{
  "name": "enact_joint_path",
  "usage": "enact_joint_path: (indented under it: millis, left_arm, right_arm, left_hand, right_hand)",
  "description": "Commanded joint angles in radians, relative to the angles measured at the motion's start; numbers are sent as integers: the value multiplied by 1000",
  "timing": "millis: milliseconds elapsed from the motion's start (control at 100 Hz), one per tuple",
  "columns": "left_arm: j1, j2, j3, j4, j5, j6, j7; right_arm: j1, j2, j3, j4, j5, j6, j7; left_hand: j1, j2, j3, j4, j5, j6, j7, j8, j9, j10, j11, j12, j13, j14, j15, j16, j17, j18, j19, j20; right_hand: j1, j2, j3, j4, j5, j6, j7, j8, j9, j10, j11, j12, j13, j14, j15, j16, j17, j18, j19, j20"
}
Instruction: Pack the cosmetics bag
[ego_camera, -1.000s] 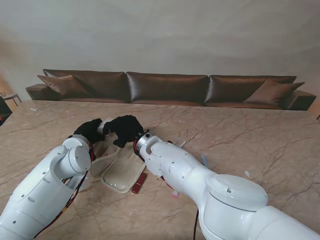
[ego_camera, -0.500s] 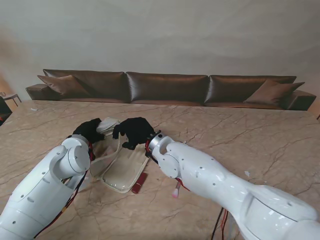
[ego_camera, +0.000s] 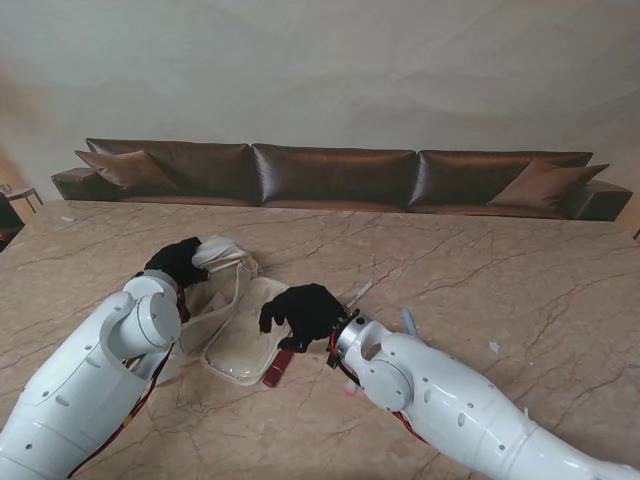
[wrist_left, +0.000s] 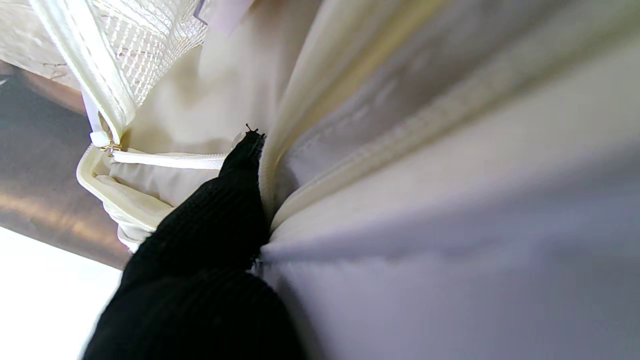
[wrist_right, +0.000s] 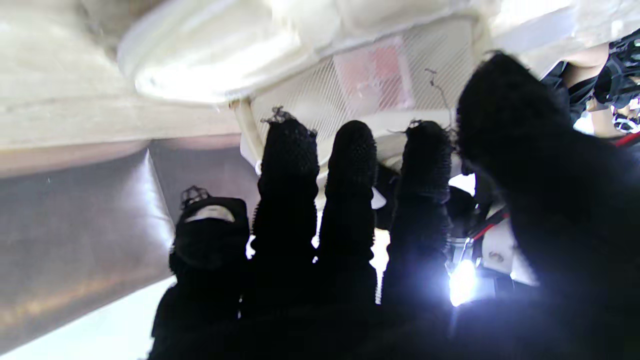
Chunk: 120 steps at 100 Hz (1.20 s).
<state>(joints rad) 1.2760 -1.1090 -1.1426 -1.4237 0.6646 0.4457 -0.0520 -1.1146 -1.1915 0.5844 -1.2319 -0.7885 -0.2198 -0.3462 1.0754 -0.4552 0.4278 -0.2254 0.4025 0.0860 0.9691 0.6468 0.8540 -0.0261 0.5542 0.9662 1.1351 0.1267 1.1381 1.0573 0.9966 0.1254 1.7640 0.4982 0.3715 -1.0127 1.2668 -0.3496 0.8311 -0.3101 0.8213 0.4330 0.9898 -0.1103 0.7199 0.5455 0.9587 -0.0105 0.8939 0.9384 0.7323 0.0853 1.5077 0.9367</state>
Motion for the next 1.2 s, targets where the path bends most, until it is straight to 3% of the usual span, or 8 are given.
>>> enact_joint_path:
  millis: [0, 280, 400, 640, 790, 970, 1050, 1190]
  left_arm:
    - [4, -4, 0, -14, 4, 4, -2]
    - [8, -2, -1, -19, 13, 7, -4]
    - [9, -3, -3, -19, 12, 6, -2]
    - [12, -3, -5, -20, 10, 5, -1]
    - [13, -3, -6, -20, 8, 3, -3]
    - [14, -4, -7, -19, 6, 3, 0]
    - [15, -4, -7, -19, 5, 3, 3]
    - [16, -4, -8, -20, 7, 3, 0]
  right_arm:
    - [-23, 12, -11, -1, -15, -5, 10]
    - [-40, 41, -32, -19, -54, 5, 65]
    - [-27, 39, -60, 4, -52, 8, 69]
    - [17, 26, -125, 64, -55, 27, 53]
    - [34, 14, -155, 104, -59, 34, 16]
    - [46, 12, -177, 119, -56, 39, 27]
    - [46, 14, -179, 120, -59, 39, 26]
    - [41, 23, -176, 111, -73, 36, 29]
  left_hand:
    - [175, 147, 35, 54, 50, -130, 102, 8, 23, -40, 29, 18, 78, -9, 43, -8, 86, -68, 210, 39]
    - [177, 149, 32, 54, 49, -131, 99, 7, 21, -41, 27, 17, 78, -8, 47, -7, 87, -71, 216, 40]
    - [178, 148, 32, 54, 50, -130, 100, 8, 22, -41, 28, 17, 78, -9, 48, -7, 87, -72, 216, 39]
    - [179, 149, 30, 54, 50, -132, 99, 8, 22, -41, 27, 18, 78, -10, 48, -7, 87, -72, 217, 38]
    - [179, 150, 29, 54, 51, -132, 99, 8, 22, -42, 28, 18, 78, -9, 49, -7, 87, -74, 218, 38]
    - [180, 150, 28, 54, 51, -132, 99, 9, 21, -42, 27, 18, 78, -9, 49, -8, 87, -75, 218, 37]
    - [181, 151, 27, 54, 51, -132, 99, 9, 20, -41, 26, 18, 77, -9, 49, -8, 87, -75, 218, 37]
    - [182, 151, 27, 54, 50, -131, 98, 9, 21, -41, 26, 19, 77, -10, 49, -8, 87, -75, 218, 37]
  right_hand:
    - [39, -9, 22, -21, 23, -21, 12, -23, 2, -9, 46, 37, -20, 23, 17, 21, -18, 2, 12, 5]
    - [58, 43, 82, 50, -14, -8, -28, -51, -164, -9, 20, 99, -234, 28, -34, 70, -202, -3, -90, 56]
    - [27, 92, 84, 185, -48, 21, -119, 10, -226, 1, 11, 95, -297, 28, -37, 89, -245, -6, -135, 106]
    - [19, 84, 72, 184, -71, 22, -137, 32, -238, -5, 43, 112, -297, 26, 11, 119, -246, -8, -139, 112]
    - [8, 69, 63, 175, -160, 31, -184, 14, -237, -21, 94, 153, -295, 22, 48, 149, -238, -8, -135, 116]
    - [-10, 1, 55, 150, -24, -19, -83, 56, -243, -20, 98, 173, -301, 24, 47, 158, -238, -9, -132, 119]
    - [11, -58, 49, 10, 9, -72, -4, 71, -243, -19, 91, 180, -300, 22, 43, 158, -232, -12, -126, 121]
    - [29, -100, 42, -54, 14, -140, 83, 141, -241, -23, 85, 177, -295, 18, 35, 149, -221, -16, -114, 123]
